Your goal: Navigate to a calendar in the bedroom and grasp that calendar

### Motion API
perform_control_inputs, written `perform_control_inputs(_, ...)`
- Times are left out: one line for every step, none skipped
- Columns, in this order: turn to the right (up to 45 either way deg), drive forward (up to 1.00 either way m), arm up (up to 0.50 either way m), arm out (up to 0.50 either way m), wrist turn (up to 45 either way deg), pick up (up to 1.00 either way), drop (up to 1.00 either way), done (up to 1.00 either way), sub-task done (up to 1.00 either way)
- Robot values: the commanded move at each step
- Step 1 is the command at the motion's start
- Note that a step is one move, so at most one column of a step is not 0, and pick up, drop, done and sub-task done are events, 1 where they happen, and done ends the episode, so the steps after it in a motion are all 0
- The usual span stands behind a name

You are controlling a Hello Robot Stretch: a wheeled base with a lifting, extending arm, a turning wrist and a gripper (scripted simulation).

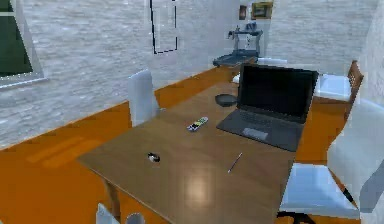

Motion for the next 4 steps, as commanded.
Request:
perform_control_inputs(-45.0,0.0,0.0,0.0,0.0,0.0,0.0,0.0,0.0)
perform_control_inputs(-45.0,0.0,0.0,0.0,0.0,0.0,0.0,0.0,0.0)
perform_control_inputs(-24.0,0.0,0.0,0.0,0.0,0.0,0.0,0.0,0.0)
perform_control_inputs(0.0,0.0,0.0,0.1,0.0,0.0,0.0,0.0,0.0)
